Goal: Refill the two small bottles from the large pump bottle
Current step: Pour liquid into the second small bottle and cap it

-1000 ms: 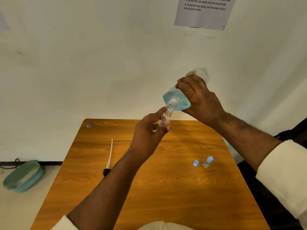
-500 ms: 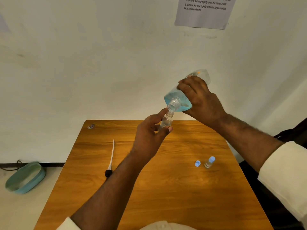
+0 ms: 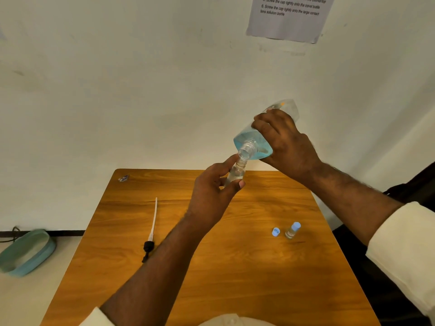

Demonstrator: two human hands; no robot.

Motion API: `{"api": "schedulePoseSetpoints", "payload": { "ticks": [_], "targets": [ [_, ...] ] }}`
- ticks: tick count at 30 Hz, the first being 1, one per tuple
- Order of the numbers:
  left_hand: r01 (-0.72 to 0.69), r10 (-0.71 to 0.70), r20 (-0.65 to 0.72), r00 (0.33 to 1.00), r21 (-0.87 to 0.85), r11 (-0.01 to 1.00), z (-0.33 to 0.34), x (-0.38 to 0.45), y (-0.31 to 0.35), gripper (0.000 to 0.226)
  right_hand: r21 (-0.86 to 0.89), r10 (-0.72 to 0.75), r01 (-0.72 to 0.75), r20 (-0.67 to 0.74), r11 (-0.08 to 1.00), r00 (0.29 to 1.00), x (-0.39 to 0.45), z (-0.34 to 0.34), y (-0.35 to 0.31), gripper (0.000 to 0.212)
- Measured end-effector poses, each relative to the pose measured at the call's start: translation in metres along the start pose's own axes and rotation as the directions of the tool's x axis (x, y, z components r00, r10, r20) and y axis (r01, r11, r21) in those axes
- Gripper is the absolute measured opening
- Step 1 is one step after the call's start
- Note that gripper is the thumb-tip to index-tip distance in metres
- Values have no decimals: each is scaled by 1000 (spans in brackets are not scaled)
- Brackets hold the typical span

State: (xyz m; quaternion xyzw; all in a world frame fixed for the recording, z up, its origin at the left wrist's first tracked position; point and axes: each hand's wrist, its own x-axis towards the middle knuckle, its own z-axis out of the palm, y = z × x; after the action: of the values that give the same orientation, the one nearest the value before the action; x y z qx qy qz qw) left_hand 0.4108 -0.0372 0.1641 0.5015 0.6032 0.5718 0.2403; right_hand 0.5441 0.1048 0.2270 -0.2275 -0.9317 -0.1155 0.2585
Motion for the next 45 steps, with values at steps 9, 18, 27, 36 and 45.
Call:
{"api": "schedulePoseSetpoints", "payload": {
  "ticks": [9,18,27,36,45],
  "targets": [
    [-3,3,17,1000,-11,1000,1,1,0,57,5,3,-3,-7,1000,1000,0,-2,1,64],
    [-33,33,5,999,-27,999,0,2,0,58,37,9,-7,-52,999,999,-1,0,1,65],
    [-101,95,-52,994,-141,985,2,4,-2,55,424,299,-243,-69,872,952,-14,23,-9,74],
    [-40,34,-28,999,-281,959,5,-1,-15,51,700,470,-442,170,561,866,-50,70,-22,81],
    [116,-126,-10,992,-329,937,30,-15,-37,35,714,526,-665,488,218,697,-102,150,-41,82]
  ]
}}
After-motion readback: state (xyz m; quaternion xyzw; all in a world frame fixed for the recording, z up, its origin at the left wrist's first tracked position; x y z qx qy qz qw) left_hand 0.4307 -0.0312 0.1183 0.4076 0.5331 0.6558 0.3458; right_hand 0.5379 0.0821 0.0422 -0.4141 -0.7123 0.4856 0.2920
